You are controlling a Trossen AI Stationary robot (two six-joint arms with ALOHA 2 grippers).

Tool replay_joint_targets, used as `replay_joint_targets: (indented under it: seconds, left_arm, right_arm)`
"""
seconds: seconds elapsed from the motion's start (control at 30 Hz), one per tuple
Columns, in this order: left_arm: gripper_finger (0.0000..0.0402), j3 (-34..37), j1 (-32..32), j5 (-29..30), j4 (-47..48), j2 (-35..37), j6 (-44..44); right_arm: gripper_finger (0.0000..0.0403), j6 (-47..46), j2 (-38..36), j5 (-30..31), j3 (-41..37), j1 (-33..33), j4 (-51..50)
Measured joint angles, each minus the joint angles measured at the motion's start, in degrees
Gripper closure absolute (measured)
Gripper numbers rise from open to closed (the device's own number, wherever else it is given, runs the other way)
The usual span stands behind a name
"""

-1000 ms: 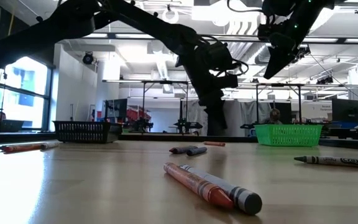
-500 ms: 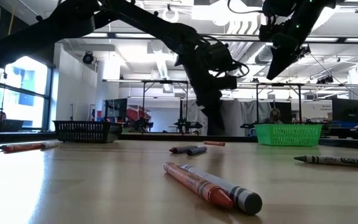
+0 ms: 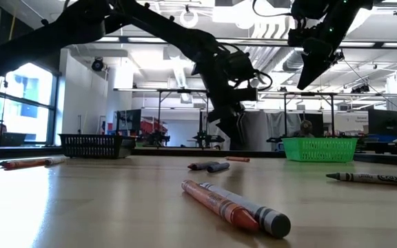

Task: Sort crayons
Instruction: Put the orange crayon into the black bin

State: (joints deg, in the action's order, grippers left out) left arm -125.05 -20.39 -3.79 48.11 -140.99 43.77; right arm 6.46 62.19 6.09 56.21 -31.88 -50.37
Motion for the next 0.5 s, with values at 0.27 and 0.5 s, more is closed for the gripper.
replay_joint_targets:
  seconds: [0.27, 0.5]
  left_arm:
    - [0.03, 0.0, -0.8, -2.2, -1.0, 0.0, 0.4]
    - [0.03, 0.2, -0.7, -3.1, -1.4, -1.3, 0.4]
  right_arm:
    - [0.03, 0.5, 0.0, 0.0, 0.0, 0.0, 0.0]
    - [0.03, 0.5, 0.0, 0.0, 0.0, 0.0, 0.0]
